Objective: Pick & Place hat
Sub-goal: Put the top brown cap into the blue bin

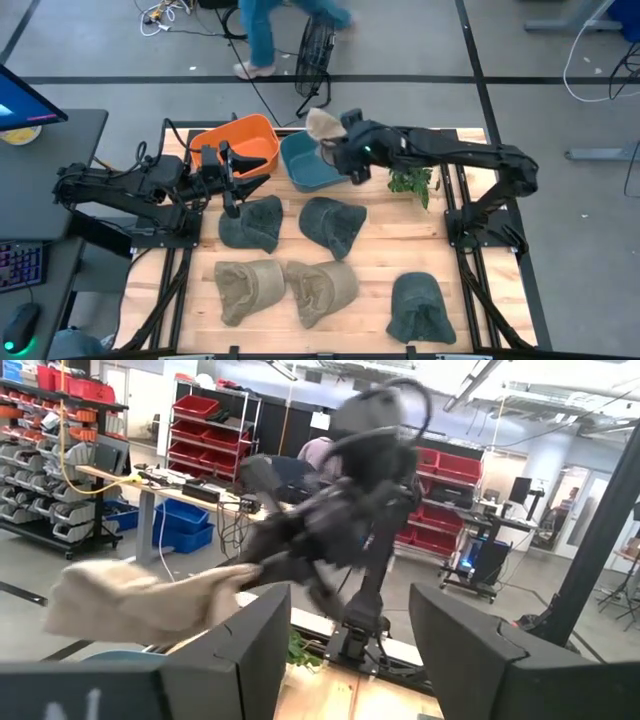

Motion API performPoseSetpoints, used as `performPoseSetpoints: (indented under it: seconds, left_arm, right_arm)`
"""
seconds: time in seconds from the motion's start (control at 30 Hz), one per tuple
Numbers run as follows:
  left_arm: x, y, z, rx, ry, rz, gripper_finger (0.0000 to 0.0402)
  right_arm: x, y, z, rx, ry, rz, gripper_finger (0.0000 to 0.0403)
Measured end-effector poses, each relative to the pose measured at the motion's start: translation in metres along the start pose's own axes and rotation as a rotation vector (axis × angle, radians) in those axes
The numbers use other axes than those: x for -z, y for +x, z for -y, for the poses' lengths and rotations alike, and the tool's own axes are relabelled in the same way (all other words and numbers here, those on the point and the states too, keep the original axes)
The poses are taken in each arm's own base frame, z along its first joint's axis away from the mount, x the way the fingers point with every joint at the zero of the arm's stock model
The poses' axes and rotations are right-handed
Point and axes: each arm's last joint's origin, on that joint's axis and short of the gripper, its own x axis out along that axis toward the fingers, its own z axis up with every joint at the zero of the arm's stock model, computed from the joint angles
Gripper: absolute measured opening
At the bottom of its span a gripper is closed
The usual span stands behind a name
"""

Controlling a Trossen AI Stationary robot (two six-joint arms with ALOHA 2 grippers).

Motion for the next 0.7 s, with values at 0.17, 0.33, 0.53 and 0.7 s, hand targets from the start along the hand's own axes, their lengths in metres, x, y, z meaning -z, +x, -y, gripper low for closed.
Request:
performPoseSetpoints:
  seconds: [0.17, 0.33, 0.53, 0.7]
  left_arm:
    - [0.0, 0.0, 0.0, 0.0, 0.0, 0.0, 0.0209]
    - [0.0, 0.0, 0.0, 0.0, 0.0, 0.0, 0.0209]
    - [0.0, 0.0, 0.0, 0.0, 0.0, -0.001, 0.0209]
    - [0.0, 0.0, 0.0, 0.0, 0.0, -0.001, 0.0209]
  right_arm:
    - [0.01, 0.05, -0.006, -0.11, -0.112, -0.035, 0.0007]
    - [0.016, 0.1, -0.024, -0.196, -0.233, -0.114, 0.0007]
    - [0.018, 0.14, -0.038, -0.189, -0.438, -0.167, 0.0006]
    - [0.025, 0.157, -0.051, -0.272, -0.533, -0.199, 0.0006]
